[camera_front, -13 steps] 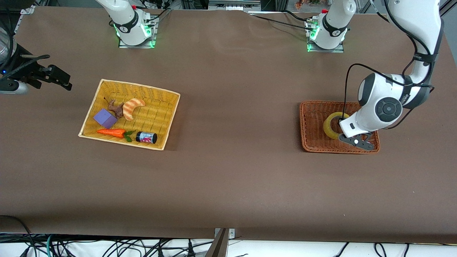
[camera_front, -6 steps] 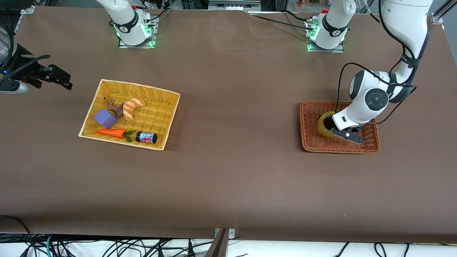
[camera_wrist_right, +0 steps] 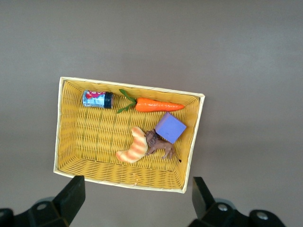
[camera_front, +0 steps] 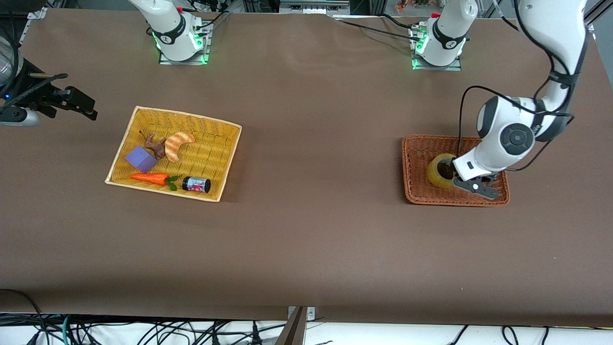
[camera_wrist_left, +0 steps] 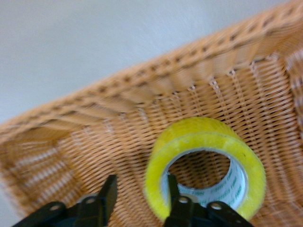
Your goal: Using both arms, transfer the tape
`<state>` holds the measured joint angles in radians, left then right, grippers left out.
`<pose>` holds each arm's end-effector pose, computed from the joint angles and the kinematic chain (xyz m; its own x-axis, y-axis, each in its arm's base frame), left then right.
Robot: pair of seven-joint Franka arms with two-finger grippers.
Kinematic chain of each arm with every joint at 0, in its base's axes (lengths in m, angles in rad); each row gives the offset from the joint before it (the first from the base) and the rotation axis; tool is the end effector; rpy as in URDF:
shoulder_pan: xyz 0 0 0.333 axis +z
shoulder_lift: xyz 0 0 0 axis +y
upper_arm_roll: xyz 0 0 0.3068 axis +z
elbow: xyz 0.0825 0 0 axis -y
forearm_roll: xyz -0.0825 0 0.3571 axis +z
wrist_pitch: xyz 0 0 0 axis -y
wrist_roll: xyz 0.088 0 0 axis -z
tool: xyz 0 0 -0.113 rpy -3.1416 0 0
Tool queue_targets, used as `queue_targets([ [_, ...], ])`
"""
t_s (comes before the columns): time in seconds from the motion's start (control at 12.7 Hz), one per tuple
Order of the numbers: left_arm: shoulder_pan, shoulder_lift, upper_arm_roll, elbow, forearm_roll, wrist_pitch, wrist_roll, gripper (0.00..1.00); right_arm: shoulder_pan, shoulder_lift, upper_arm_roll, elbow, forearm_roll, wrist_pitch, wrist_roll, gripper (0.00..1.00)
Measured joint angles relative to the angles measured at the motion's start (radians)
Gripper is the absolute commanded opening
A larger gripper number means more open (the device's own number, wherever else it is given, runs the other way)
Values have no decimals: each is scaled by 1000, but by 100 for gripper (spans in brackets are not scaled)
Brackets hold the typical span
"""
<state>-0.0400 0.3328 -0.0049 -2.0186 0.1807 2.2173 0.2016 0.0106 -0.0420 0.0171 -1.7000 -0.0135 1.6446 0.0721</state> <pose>0.5622 -0.0185 0.2800 0.9244 -0.3449 -0.1629 -0.3627 -0.9270 -0.0954 0.5188 0.0131 0.5799 0.9990 -0.0434 -0.0124 -0.0432 -0.9990 0.0151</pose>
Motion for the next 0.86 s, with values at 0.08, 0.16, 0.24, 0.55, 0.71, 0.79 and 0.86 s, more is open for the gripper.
queue_targets([
  [0.08,-4,-15,-1,83,-35,-120,0,100,0,0,0,0,0,0,0,100],
  [0.16,-9,-29,-2,165,-91,-231,-1,100,0,0,0,0,0,0,0,100],
  [0.24,-12,-44,-2,240,-142,-328,-8,100,0,0,0,0,0,0,0,100],
  [0.55,-11,-163,4,354,-186,-545,-218,100,0,0,0,0,0,-1,0,100],
  [0.71,-10,-217,11,364,-186,-606,-251,100,0,0,0,0,0,-1,0,100],
  [0.79,-10,-238,12,393,-186,-657,-255,100,0,1,0,0,0,-1,0,100],
  [0.86,-10,-251,12,433,-186,-703,-256,100,0,1,0,0,0,-1,0,100],
])
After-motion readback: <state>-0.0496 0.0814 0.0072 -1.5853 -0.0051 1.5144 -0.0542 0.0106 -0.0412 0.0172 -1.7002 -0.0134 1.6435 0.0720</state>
